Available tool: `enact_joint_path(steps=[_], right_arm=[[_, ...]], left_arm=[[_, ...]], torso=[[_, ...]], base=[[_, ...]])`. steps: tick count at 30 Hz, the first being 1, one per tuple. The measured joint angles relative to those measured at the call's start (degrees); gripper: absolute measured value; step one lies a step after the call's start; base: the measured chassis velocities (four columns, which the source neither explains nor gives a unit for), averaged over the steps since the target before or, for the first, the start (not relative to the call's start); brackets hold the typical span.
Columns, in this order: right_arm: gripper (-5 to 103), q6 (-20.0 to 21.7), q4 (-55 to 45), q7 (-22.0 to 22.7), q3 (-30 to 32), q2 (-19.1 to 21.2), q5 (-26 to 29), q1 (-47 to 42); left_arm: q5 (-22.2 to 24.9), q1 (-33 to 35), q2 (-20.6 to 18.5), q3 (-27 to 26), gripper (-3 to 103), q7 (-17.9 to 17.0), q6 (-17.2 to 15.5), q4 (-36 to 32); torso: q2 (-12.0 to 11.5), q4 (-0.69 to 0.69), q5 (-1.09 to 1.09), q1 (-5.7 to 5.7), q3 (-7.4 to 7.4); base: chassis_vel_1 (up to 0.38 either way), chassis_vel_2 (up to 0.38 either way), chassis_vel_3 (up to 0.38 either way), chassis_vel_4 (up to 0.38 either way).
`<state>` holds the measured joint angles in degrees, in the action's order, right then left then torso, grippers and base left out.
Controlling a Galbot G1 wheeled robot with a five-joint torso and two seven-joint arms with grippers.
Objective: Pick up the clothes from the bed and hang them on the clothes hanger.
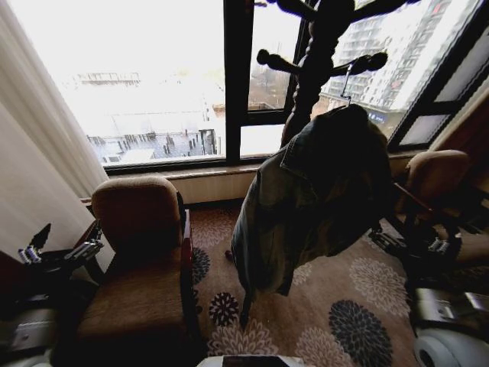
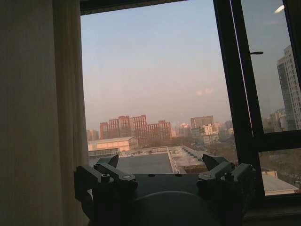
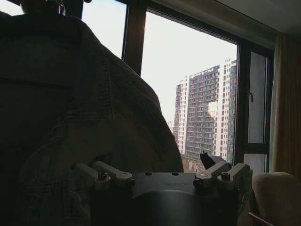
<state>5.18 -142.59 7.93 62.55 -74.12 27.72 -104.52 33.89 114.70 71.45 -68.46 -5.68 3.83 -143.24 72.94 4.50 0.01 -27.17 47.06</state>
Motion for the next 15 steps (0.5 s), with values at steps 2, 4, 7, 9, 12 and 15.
enact_joint_path(steps=[2, 4, 7, 9, 12, 15], right_arm=[[100, 0.0, 0.0, 0.0, 0.0, 0.1, 0.0, 0.0], [100, 0.0, 0.0, 0.0, -0.1, 0.1, 0.0, 0.1], [100, 0.0, 0.0, 0.0, -0.1, 0.2, 0.0, 0.1], [100, 0.1, 0.0, 0.0, -0.1, 0.2, 0.0, 0.2], [100, 0.1, 0.0, 0.0, -0.1, 0.3, 0.0, 0.2], [100, 0.1, 0.0, 0.0, -0.1, 0.3, 0.0, 0.2]], left_arm=[[0.0, 0.0, 0.0, 0.0, 100, 0.0, 0.0, 0.0], [0.0, 0.0, 0.0, 0.0, 100, 0.0, 0.0, 0.0], [0.0, 0.0, 0.0, 0.0, 100, 0.0, 0.0, 0.0], [0.0, 0.0, 0.0, 0.0, 100, 0.0, 0.0, 0.0], [0.0, 0.0, 0.0, 0.0, 100, 0.0, 0.0, 0.0], [0.0, 0.0, 0.0, 0.0, 100, 0.0, 0.0, 0.0]], torso=[[0.0, 0.0, 0.0, 0.0, 0.0], [0.0, 0.0, -0.01, 0.0, 0.0], [0.0, 0.0, -0.01, 0.0, 0.0], [0.0, 0.0, 0.0, 0.0, 0.0], [0.0, 0.0, 0.0, 0.0, 0.0], [0.0, 0.0, -0.01, 0.0, 0.0]], base=[[0.0, 0.0, 0.0, 0.0], [0.0, 0.0, 0.0, 0.0], [0.0, 0.0, 0.0, 0.0], [0.0, 0.0, 0.0, 0.0], [0.0, 0.0, 0.0, 0.0], [0.0, 0.0, 0.0, 0.0]])
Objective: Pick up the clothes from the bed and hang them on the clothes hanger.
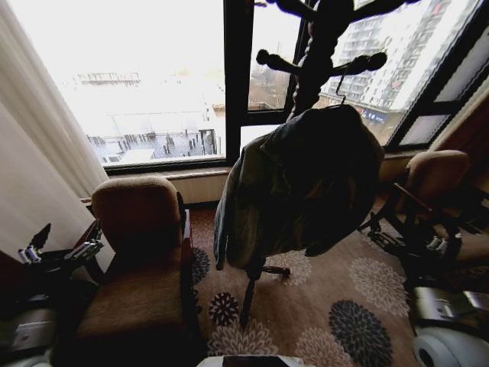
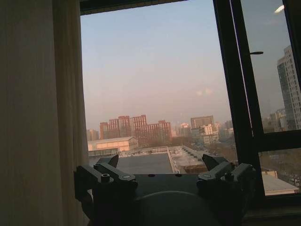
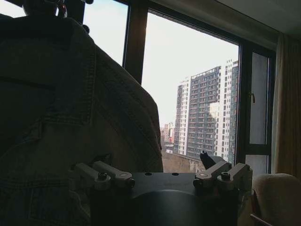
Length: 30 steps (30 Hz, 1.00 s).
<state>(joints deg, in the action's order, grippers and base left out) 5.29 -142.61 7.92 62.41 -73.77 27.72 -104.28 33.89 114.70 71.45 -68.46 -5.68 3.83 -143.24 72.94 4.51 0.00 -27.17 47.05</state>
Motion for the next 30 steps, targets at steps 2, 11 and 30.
enact_joint_path(steps=[2, 11, 30], right_arm=[[100, 0.0, 0.0, 0.0, 0.0, 0.0, 0.0, 0.0], [100, 0.1, 0.0, 0.0, 0.0, 0.1, 0.0, 0.1], [100, 0.1, 0.0, 0.0, -0.1, 0.1, 0.1, 0.1]], left_arm=[[0.0, 0.0, 0.0, 0.0, 100, 0.0, 0.0, 0.0], [0.0, 0.0, 0.0, 0.0, 100, 0.0, 0.0, 0.0], [0.0, 0.0, 0.0, 0.0, 100, 0.0, 0.0, 0.0]], torso=[[0.0, 0.0, 0.0, 0.0, 0.0], [0.0, 0.0, 0.0, 0.0, 0.0], [0.0, 0.0, 0.0, 0.0, 0.0]], base=[[0.0, 0.0, 0.0, 0.0], [0.0, 0.0, 0.0, 0.0], [0.0, 0.0, 0.0, 0.0]])
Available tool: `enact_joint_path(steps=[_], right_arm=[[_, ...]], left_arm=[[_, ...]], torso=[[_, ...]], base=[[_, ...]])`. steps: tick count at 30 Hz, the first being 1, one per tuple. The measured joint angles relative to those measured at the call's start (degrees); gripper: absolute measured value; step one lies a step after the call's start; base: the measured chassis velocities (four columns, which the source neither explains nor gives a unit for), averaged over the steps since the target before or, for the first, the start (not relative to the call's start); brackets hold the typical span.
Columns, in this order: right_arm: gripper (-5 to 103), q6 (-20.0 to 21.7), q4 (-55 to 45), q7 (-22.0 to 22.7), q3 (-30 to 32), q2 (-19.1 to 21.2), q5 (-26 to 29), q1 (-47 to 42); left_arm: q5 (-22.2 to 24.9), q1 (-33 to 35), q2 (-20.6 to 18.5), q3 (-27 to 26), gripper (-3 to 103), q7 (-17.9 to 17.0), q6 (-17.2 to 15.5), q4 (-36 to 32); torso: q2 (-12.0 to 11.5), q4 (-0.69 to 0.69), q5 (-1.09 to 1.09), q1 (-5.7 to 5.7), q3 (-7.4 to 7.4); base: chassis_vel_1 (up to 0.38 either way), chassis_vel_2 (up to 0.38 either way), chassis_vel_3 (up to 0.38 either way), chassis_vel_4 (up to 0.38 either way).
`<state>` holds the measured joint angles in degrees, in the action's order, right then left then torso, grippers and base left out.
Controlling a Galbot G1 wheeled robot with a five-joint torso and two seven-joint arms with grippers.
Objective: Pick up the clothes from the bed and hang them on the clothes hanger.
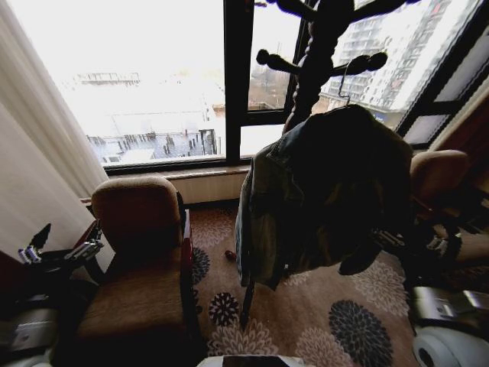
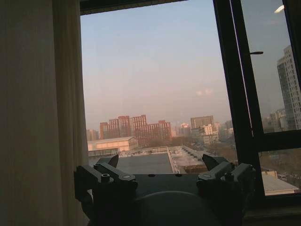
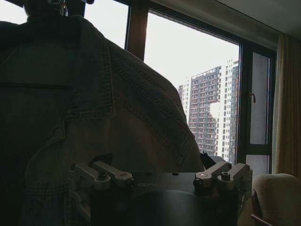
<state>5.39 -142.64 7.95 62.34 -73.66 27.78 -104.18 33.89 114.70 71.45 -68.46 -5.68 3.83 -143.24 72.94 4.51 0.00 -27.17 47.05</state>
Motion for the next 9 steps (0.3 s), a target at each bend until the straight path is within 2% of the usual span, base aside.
enact_joint_path(steps=[9], right_arm=[[100, 0.0, 0.0, 0.0, 0.0, 0.0, 0.0, 0.0]], left_arm=[[0.0, 0.0, 0.0, 0.0, 100, 0.0, 0.0, 0.0]], torso=[[0.0, 0.0, 0.0, 0.0, 0.0]], base=[[0.0, 0.0, 0.0, 0.0]])
